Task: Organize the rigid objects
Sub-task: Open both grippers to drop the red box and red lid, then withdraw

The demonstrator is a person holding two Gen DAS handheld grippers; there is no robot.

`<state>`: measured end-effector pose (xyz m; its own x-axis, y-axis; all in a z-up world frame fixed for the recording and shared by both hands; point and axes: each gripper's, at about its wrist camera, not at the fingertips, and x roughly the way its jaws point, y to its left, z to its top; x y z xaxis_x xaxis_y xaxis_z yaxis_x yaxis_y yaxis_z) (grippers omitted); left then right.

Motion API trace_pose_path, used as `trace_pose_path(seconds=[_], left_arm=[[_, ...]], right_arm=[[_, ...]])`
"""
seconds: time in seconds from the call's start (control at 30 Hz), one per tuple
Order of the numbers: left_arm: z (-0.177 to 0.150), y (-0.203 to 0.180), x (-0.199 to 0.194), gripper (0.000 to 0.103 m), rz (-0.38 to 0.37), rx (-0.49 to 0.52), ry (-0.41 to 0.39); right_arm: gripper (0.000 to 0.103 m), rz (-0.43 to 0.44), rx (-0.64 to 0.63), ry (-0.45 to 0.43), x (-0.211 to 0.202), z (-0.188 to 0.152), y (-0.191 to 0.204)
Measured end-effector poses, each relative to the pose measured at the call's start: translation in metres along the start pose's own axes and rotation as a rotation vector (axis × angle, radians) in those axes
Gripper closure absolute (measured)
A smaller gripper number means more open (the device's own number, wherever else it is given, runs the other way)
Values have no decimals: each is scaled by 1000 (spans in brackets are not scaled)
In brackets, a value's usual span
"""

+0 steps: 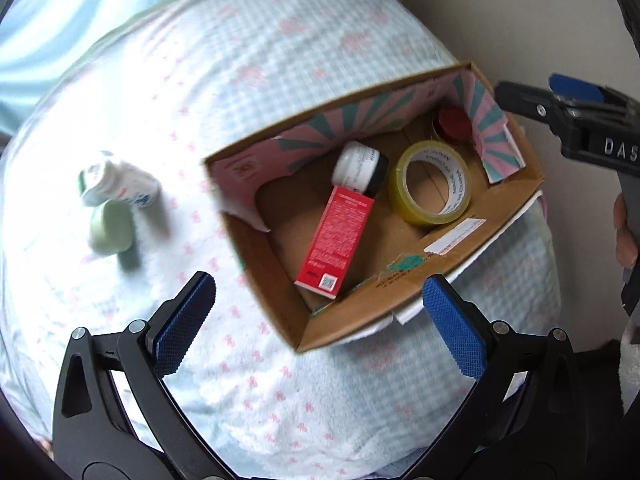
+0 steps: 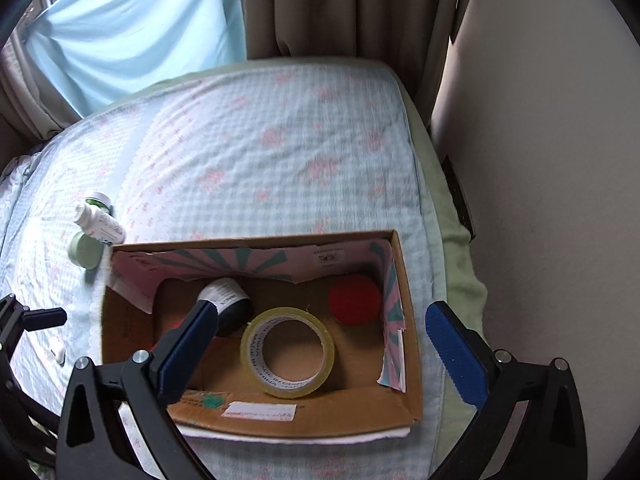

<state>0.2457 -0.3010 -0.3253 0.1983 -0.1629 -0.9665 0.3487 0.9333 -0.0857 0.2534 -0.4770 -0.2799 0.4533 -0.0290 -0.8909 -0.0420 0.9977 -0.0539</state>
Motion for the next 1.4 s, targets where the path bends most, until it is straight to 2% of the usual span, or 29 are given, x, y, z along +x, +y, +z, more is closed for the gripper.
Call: trace_pose_path(seconds=[0.17,0.37,0.6,0.8,0.97,1.13,1.4], left_arm=[[-21,26,-46,0,31,-51,-63],[-69,72,-104,0,94,-137,-124],[-128,125,-135,0,128,-246,-141],[-167,173,-154,0,153,-261,-155],[-194,215,-151,0,143,-292,-144],[-213,253,-130,0,124,-312,-96],[-232,296,-63,0,83,-316,-5]], right_arm=[[0,3,-30,-55,-31,0,16],[0,39,-52,-107,-64,2,52],[0,84,-41,-121,-100,4,103],[0,143,-13,-113,-123,0,154],[0,171,-49,-76,-121,4,208],[0,197,-74,-31,-104,14,264],[0,212,-23,92,-33,25,345]])
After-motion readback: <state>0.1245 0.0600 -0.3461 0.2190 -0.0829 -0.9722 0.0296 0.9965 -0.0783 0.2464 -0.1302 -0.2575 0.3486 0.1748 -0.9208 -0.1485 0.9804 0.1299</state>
